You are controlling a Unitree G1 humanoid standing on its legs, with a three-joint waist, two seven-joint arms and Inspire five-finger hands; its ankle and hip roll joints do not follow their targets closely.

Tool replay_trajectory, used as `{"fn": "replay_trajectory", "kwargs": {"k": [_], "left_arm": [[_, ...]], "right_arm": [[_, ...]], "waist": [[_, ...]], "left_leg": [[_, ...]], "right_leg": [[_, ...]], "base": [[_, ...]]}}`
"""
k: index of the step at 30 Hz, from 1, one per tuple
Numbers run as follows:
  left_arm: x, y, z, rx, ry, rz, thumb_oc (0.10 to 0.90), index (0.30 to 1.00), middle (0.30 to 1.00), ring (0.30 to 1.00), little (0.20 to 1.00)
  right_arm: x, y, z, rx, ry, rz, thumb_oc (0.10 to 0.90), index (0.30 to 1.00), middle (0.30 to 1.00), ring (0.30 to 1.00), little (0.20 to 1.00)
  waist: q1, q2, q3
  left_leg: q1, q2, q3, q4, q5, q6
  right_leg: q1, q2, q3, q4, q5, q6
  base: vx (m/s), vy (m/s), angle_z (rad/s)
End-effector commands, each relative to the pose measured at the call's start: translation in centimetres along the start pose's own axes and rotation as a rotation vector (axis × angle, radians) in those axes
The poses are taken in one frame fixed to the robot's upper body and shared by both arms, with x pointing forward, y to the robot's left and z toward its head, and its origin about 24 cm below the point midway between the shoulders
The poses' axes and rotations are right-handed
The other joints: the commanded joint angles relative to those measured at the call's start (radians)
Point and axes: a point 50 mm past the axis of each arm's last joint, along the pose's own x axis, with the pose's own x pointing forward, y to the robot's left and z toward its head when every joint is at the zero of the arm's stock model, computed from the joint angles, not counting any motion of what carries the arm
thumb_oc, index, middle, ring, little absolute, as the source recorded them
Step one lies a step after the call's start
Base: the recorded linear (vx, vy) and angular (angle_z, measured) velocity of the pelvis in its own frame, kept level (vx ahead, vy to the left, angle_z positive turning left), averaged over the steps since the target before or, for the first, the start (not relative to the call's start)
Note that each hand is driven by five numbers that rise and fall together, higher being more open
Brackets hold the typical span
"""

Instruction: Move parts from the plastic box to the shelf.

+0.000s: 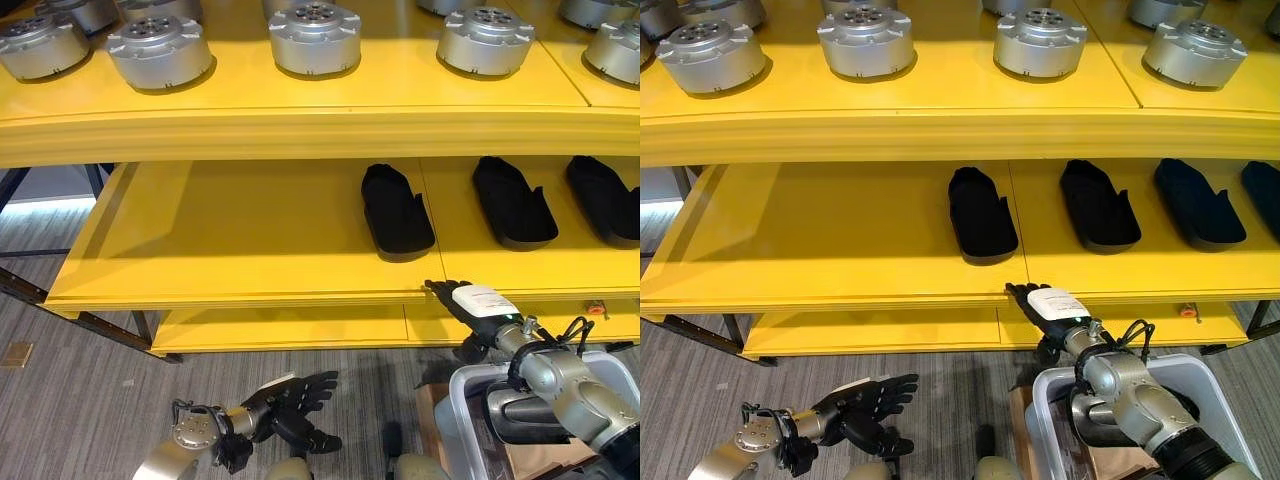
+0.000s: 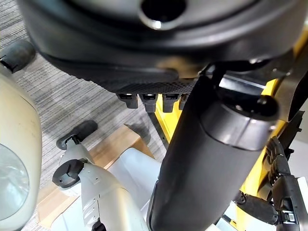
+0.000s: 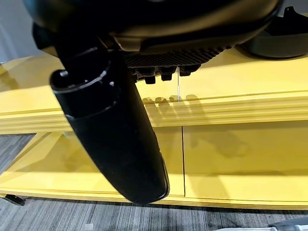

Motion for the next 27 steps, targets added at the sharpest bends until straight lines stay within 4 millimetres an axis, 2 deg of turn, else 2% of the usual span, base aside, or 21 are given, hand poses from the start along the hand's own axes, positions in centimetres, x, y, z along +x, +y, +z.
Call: {"fn": "replay_trajectory", "kwargs": {"k": [1, 13, 18, 27], "left_arm": [[0.0, -0.4, 2.2, 0.092, -0.068, -0.07, 0.9, 1.0, 1.0, 1.0, 1.0], [-0.1, 0.0, 3.4, 0.121, -0.093, -0.082, 0.9, 1.0, 1.0, 1.0, 1.0], [-0.1, 0.0, 3.6, 0.135, -0.094, -0.092, 0.9, 1.0, 1.0, 1.0, 1.0], [0.0, -0.1, 3.6, 0.139, -0.09, -0.103, 0.9, 1.0, 1.0, 1.0, 1.0]], "right_arm": [[1.7, -4.9, 1.0, -0.104, -0.047, -0.168, 0.9, 1.0, 1.0, 1.0, 1.0], [3.5, -7.2, 1.5, -0.162, -0.025, -0.192, 0.9, 1.0, 1.0, 1.0, 1.0], [4.0, -8.0, 1.8, -0.171, -0.016, -0.202, 0.9, 1.0, 1.0, 1.0, 1.0], [4.7, -8.1, 1.6, -0.173, 0.024, -0.187, 0.9, 1.0, 1.0, 1.0, 1.0]], "waist": [[0.04, -0.003, -0.03], [0.063, 0.027, 0.021], [0.07, 0.032, 0.03], [0.077, 0.033, 0.03]], "left_leg": [[0.072, 0.023, 0.074, 0.005, -0.055, -0.005], [0.029, 0.014, 0.047, 0.026, -0.043, -0.006], [0.018, 0.012, 0.039, 0.031, -0.039, -0.006], [0.015, 0.012, 0.037, 0.037, -0.035, -0.009]], "right_leg": [[-0.009, -0.007, -0.048, 0.144, -0.128, 0.012], [-0.043, -0.008, -0.058, 0.181, -0.14, 0.002], [-0.05, -0.008, -0.063, 0.188, -0.14, 0.0], [-0.049, -0.01, -0.068, 0.191, -0.139, 0.0]], "base": [[0.03, -0.024, 0.01], [-0.02, -0.002, 0.05], [-0.01, -0.004, 0.04], [0.0, -0.002, 0.05]]}}
